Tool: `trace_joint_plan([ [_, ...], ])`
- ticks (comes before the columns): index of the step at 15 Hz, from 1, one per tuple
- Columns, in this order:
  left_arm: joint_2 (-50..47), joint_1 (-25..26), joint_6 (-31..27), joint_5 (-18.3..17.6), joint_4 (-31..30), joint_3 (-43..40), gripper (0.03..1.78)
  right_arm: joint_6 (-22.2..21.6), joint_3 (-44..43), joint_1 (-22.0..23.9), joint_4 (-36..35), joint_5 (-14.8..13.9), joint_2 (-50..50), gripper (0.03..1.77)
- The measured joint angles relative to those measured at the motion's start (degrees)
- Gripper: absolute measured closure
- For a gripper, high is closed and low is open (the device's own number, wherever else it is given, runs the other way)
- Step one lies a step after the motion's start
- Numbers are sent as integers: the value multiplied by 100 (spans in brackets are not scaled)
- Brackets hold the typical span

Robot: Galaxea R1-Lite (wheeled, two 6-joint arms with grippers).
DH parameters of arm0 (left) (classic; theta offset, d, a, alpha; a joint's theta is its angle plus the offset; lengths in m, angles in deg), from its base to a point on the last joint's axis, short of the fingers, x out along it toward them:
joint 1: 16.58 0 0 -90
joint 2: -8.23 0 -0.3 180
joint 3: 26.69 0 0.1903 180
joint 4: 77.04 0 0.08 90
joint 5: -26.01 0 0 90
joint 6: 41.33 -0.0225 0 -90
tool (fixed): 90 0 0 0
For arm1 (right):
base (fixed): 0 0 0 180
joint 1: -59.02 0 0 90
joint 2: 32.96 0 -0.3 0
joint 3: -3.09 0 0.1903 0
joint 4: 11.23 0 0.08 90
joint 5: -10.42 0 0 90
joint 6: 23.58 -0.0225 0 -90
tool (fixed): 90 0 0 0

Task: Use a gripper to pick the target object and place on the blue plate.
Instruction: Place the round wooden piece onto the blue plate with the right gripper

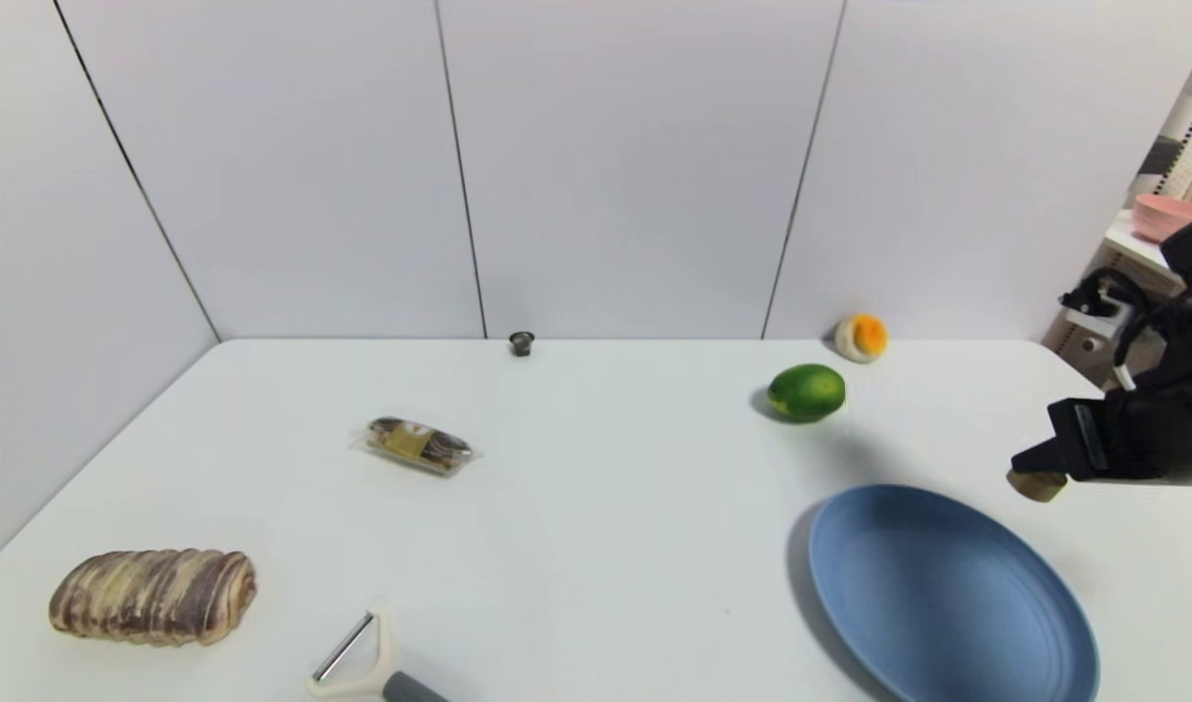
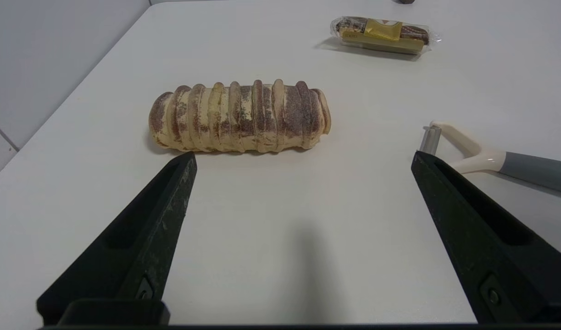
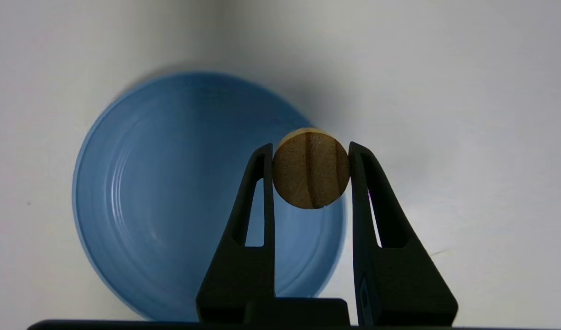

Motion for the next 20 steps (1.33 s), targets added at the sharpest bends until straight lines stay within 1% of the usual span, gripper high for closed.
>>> trace_joint_plan([
  [3, 0, 0, 0, 0, 0, 0, 12, 10, 700, -414, -301, -5, -330, 135],
  [6, 0, 0, 0, -2, 0, 0, 12, 24, 1296, -753, -800, -7, -457, 135],
  [7, 0, 0, 0, 0, 0, 0, 12, 40, 1434, -841, -987, -7, -463, 135],
  [10, 0, 0, 0, -2, 0, 0, 12, 46, 1557, -913, -1072, 0, -418, 135],
  [13, 0, 0, 0, 0, 0, 0, 12, 51, 1566, -924, -1075, -5, -377, 93],
  [16, 0, 0, 0, 0, 0, 0, 12, 55, 1571, -924, -1089, -5, -388, 67],
  [18, 0, 0, 0, 0, 0, 0, 12, 54, 1580, -924, -1086, -21, -518, 53],
  [20, 0, 0, -2, 0, 0, 0, 12, 51, 1679, -900, -1092, -38, -842, 44],
])
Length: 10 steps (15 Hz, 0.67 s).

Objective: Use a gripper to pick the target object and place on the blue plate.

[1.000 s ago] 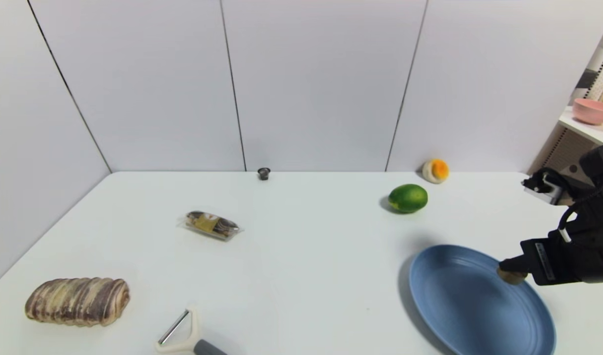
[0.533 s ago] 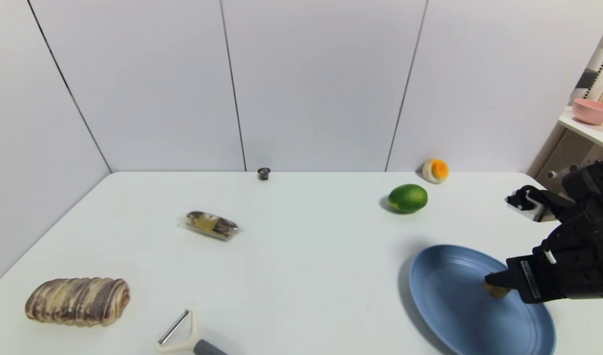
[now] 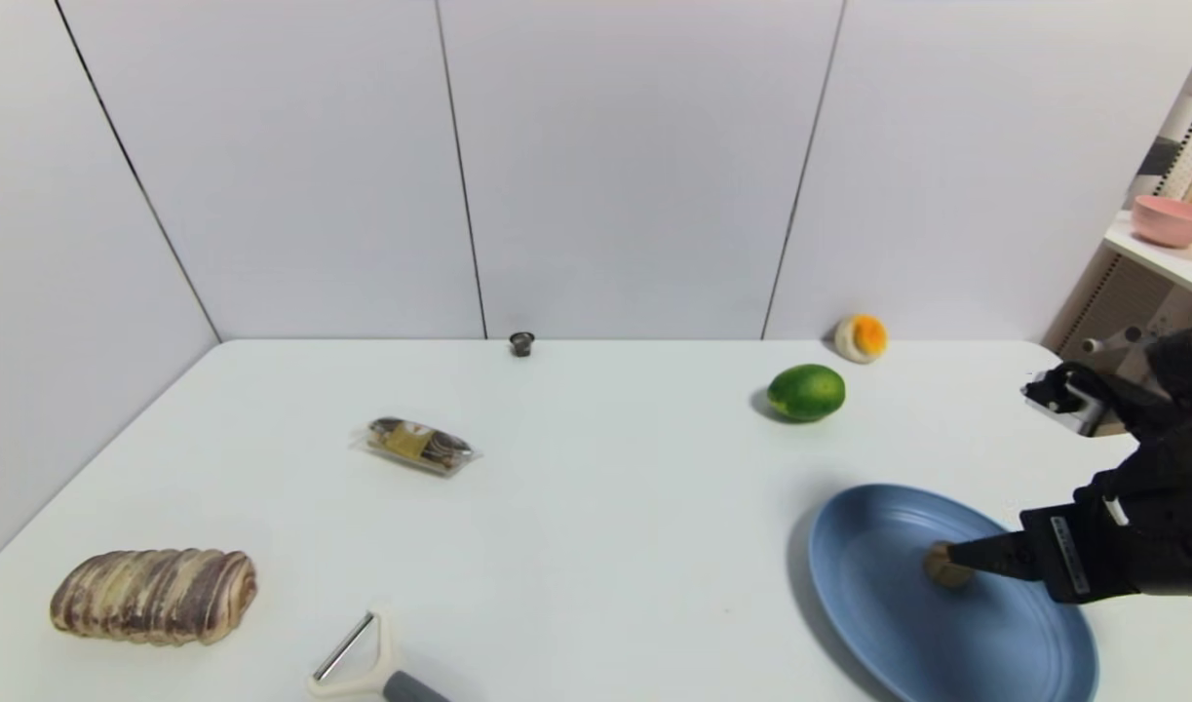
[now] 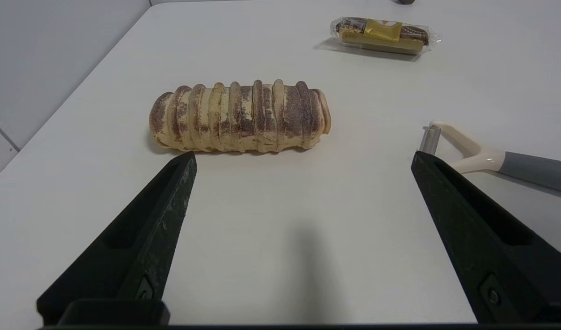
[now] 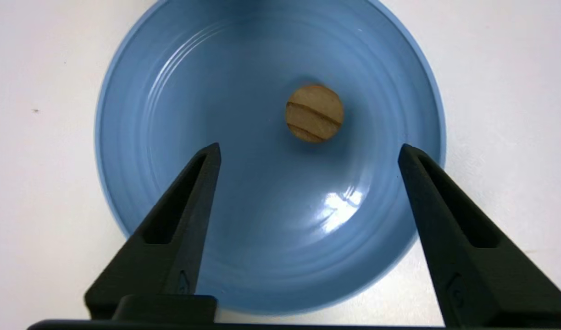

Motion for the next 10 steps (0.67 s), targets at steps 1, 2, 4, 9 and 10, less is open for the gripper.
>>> trace_joint_plan([
  [1, 0, 0, 0, 0, 0, 0, 12, 0, 100, 20, -18, -6, -243, 40],
  [2, 0, 0, 2, 0, 0, 0, 12, 2, 236, 45, -46, -13, -539, 36],
  [4, 0, 0, 2, 0, 0, 0, 12, 22, 627, 149, -160, -17, -1298, 30],
  [9, 0, 0, 2, -2, 0, 0, 12, 412, 2332, 601, -1080, -26, -3695, 20],
  [10, 0, 0, 2, 0, 0, 0, 12, 490, 2682, 667, -1298, -28, -4169, 18],
])
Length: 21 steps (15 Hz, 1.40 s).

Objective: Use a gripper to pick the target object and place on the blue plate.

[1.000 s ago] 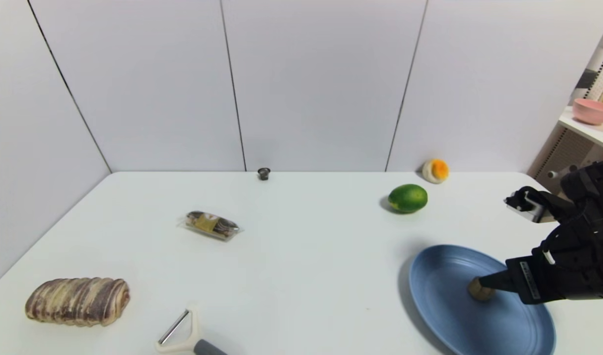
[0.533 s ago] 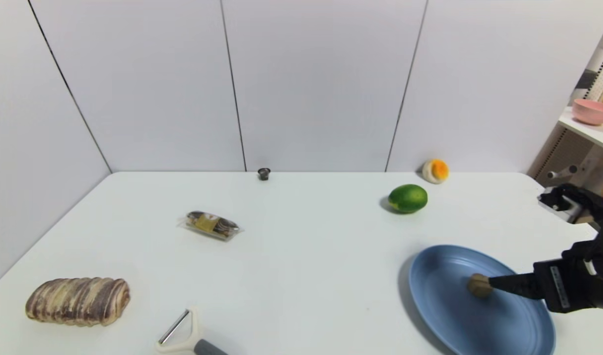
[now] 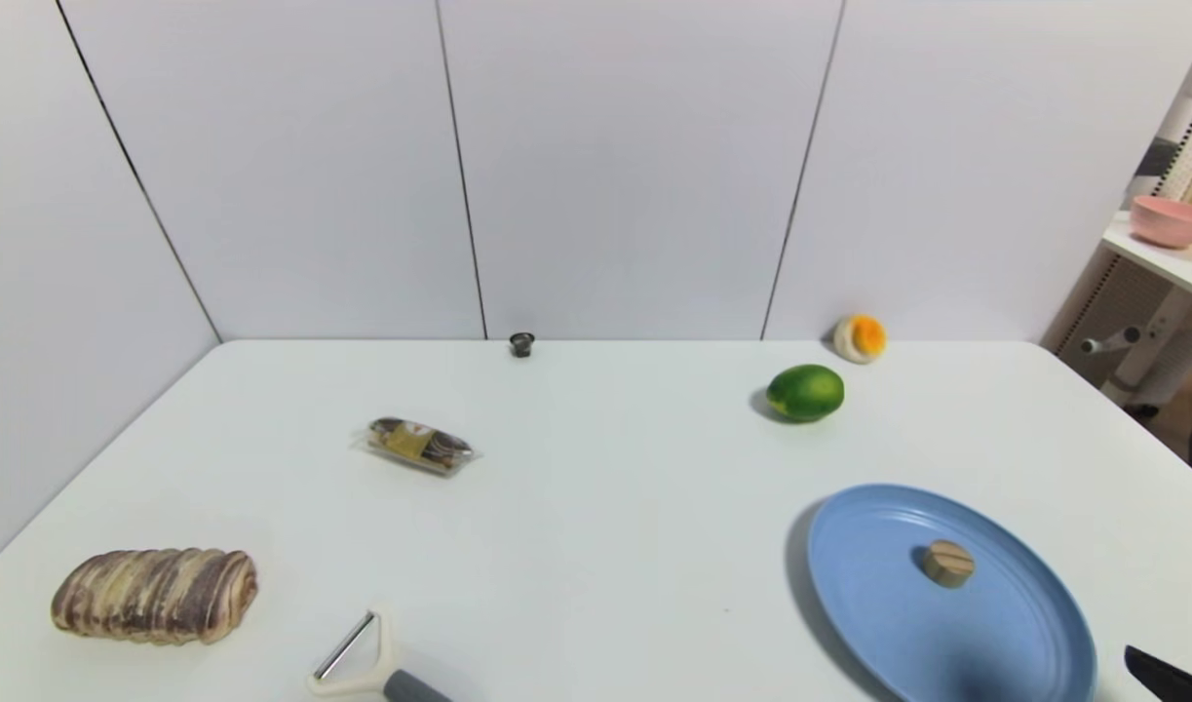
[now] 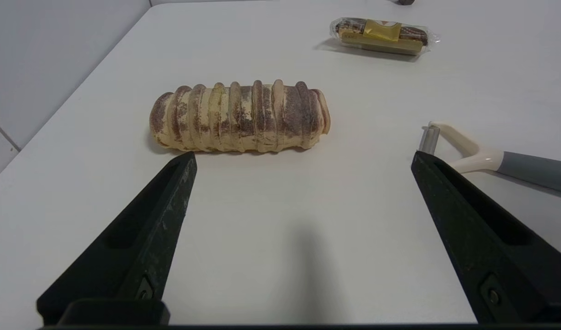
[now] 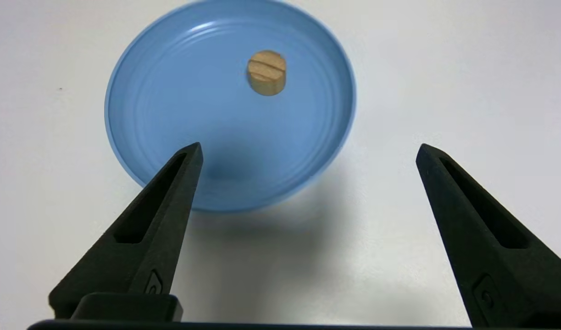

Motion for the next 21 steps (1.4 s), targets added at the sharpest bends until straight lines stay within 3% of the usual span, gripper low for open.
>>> trace_joint_plan([
  [3, 0, 0, 0, 0, 0, 0, 12, 187, 1080, 199, -625, -28, -1317, 15],
  [8, 0, 0, 0, 0, 0, 0, 12, 276, 1753, 380, -660, -50, -3032, 12],
  [14, 0, 0, 0, 0, 0, 0, 12, 88, 1803, 397, -644, -57, -3473, 11],
  [21, 0, 0, 0, 0, 0, 0, 12, 256, 1808, 397, -644, -41, -3494, 11],
])
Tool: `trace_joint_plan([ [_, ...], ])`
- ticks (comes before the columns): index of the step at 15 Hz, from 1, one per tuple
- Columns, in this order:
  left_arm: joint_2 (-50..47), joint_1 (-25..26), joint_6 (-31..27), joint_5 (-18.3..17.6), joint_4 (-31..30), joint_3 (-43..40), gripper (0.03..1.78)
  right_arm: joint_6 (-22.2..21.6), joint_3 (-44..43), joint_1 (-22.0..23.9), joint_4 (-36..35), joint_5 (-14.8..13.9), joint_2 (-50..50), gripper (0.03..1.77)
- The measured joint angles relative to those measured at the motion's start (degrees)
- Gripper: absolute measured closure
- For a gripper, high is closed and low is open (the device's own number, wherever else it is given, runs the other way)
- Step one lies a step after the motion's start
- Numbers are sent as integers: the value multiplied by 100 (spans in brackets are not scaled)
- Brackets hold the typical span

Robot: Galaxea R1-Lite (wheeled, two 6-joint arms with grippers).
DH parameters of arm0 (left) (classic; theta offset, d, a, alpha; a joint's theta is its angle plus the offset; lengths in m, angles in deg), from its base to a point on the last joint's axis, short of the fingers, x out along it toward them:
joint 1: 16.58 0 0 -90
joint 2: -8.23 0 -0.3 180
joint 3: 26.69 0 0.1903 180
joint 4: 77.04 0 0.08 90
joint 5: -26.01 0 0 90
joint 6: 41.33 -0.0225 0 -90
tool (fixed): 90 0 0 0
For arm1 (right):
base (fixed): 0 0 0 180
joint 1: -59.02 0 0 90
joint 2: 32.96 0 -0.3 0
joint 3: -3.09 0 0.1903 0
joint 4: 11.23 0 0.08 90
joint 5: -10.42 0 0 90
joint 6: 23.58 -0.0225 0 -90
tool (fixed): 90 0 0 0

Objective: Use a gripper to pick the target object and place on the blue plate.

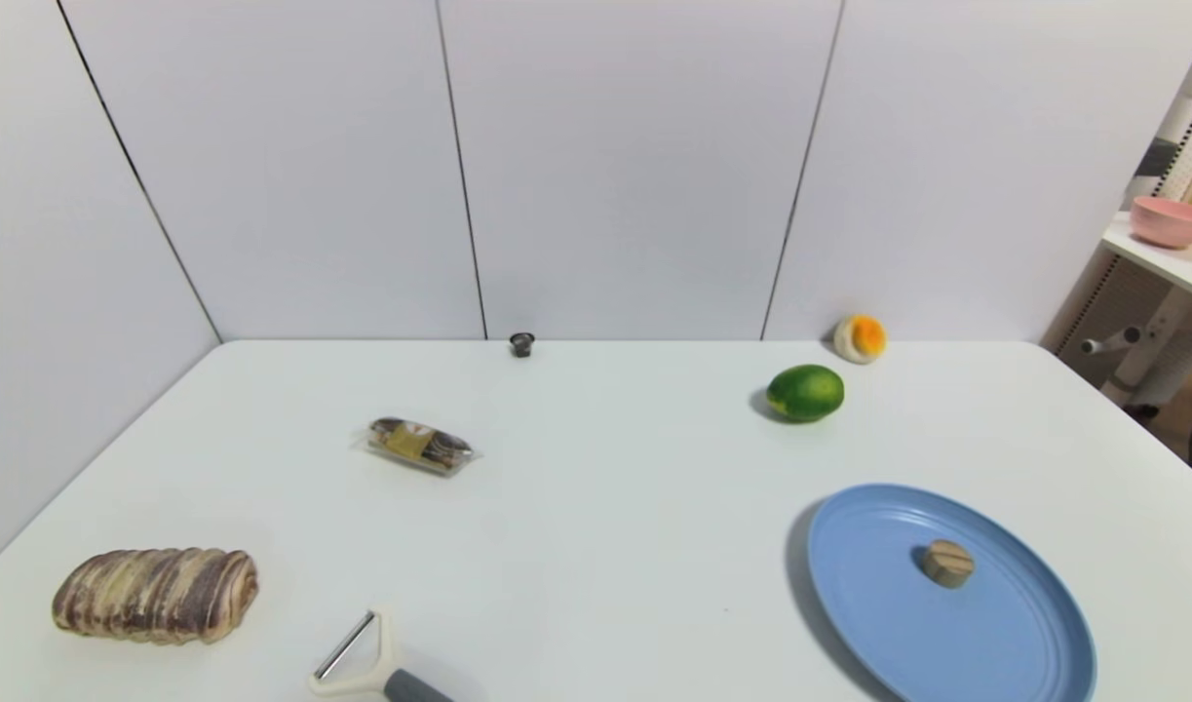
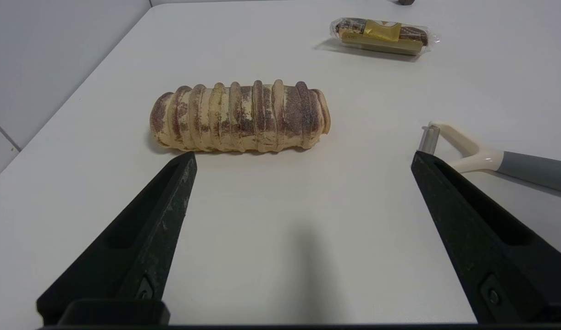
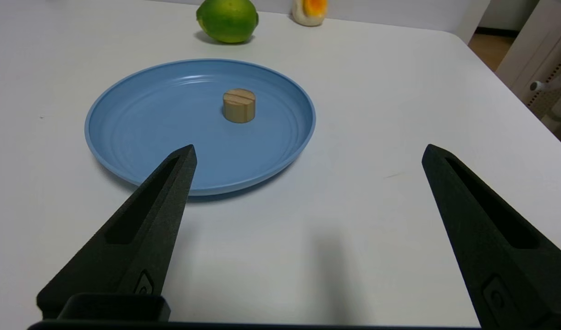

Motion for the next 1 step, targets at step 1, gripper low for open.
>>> trace_joint_plan([
  [1, 0, 0, 0, 0, 0, 0, 12, -112, 0, 2, 0, -13, 0, 11],
])
